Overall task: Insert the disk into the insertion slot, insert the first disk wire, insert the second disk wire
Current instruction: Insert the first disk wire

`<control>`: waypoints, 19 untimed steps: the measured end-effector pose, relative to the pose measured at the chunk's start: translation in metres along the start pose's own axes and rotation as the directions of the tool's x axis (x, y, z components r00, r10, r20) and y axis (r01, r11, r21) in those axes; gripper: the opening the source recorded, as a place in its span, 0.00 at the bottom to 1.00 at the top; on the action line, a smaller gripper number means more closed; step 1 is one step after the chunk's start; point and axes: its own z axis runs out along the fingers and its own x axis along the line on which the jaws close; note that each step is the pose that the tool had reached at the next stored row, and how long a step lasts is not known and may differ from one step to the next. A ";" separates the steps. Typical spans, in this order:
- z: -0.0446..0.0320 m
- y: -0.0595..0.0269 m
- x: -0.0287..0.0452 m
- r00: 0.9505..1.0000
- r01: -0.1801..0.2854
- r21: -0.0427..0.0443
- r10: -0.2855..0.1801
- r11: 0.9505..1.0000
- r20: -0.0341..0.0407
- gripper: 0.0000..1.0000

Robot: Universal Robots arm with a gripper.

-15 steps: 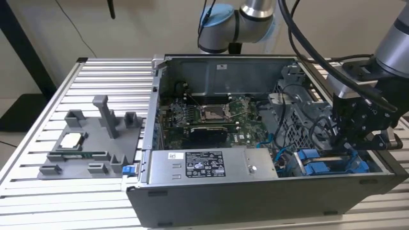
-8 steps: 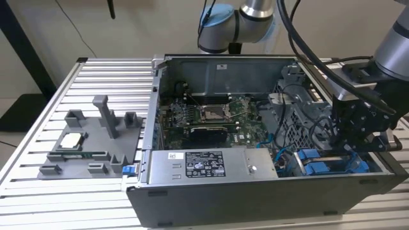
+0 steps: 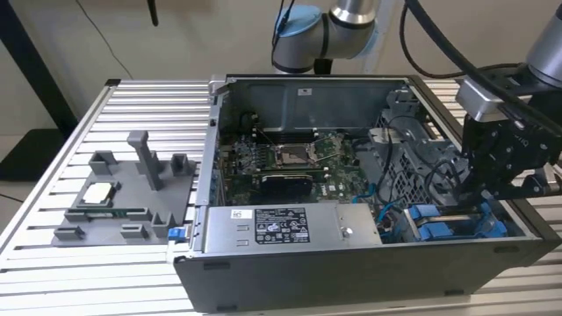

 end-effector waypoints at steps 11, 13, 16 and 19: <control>-0.0155 0.0006 -0.0031 1.000 0.000 0.006 0.000 1.000 0.018 0.27; -0.0161 0.0007 -0.0034 1.000 -0.001 0.007 0.001 1.000 0.027 0.27; -0.0161 -0.0010 -0.0037 0.999 -0.002 0.007 0.001 1.000 0.044 0.27; -0.0159 -0.0095 -0.0035 0.999 0.000 0.006 0.000 1.000 0.050 0.27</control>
